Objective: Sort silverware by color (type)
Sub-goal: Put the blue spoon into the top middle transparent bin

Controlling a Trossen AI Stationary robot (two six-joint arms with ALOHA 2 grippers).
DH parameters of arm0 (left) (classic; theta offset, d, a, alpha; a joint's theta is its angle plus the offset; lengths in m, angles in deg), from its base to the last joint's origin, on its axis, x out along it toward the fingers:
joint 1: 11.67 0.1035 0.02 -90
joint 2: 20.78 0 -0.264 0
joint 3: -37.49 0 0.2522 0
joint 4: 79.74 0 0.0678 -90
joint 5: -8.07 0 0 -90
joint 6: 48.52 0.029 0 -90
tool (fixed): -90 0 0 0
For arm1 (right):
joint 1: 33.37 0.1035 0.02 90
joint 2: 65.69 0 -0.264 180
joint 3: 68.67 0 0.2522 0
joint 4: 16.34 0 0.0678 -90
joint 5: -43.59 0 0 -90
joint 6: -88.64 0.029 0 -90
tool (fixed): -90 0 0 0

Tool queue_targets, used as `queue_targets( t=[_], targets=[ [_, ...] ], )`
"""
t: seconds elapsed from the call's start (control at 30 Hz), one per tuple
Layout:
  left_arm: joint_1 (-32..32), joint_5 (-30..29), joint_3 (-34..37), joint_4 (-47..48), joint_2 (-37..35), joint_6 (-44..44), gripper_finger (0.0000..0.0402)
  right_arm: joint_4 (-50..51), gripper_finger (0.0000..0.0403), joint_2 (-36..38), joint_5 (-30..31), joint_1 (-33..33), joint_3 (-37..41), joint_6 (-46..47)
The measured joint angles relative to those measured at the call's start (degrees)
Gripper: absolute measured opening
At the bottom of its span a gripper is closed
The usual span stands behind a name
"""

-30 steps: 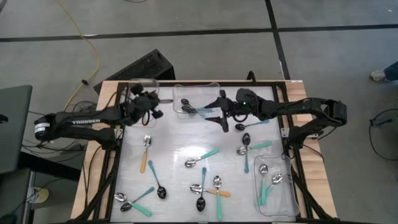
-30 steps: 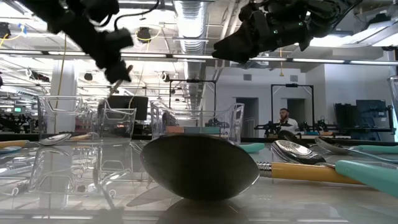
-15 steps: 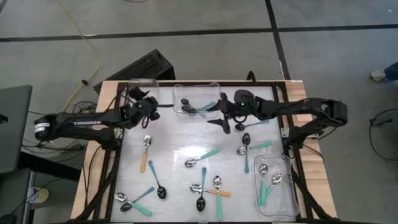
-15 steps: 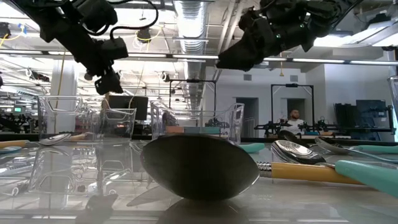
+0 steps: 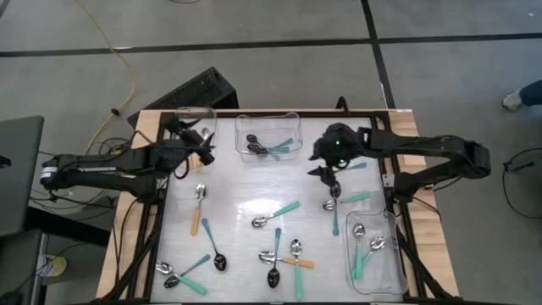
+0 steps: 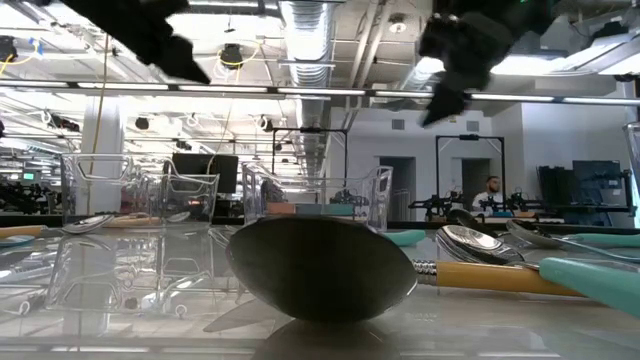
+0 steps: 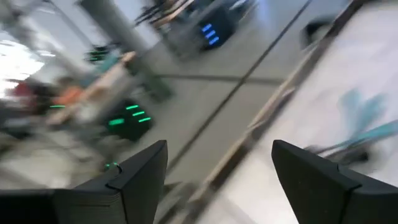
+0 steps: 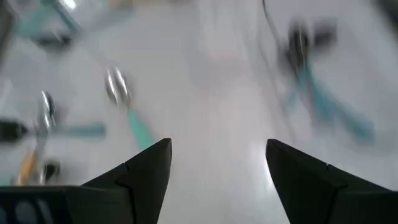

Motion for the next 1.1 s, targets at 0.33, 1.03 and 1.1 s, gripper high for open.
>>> queue_targets(
  t=[0.33, 1.03, 1.1],
  targets=[
    [-2.5, 36.2, 8.0, -23.0, 3.0, -9.0, 0.0266, 20.4, 0.0286, 0.9, 5.8, 0.3, 2.9, 19.3],
    [-2.8, 39.6, 8.9, -39.0, 15.2, 1.5, 0.0258, 22.5, 0.0286, -5.9, 12.0, -10.5, 7.5, 6.8],
    [-2.7, 39.6, 8.9, -38.8, 15.2, 1.4, 0.0258, 22.4, 0.0286, -9.8, 12.0, -12.2, 7.5, 6.5]
  ],
)
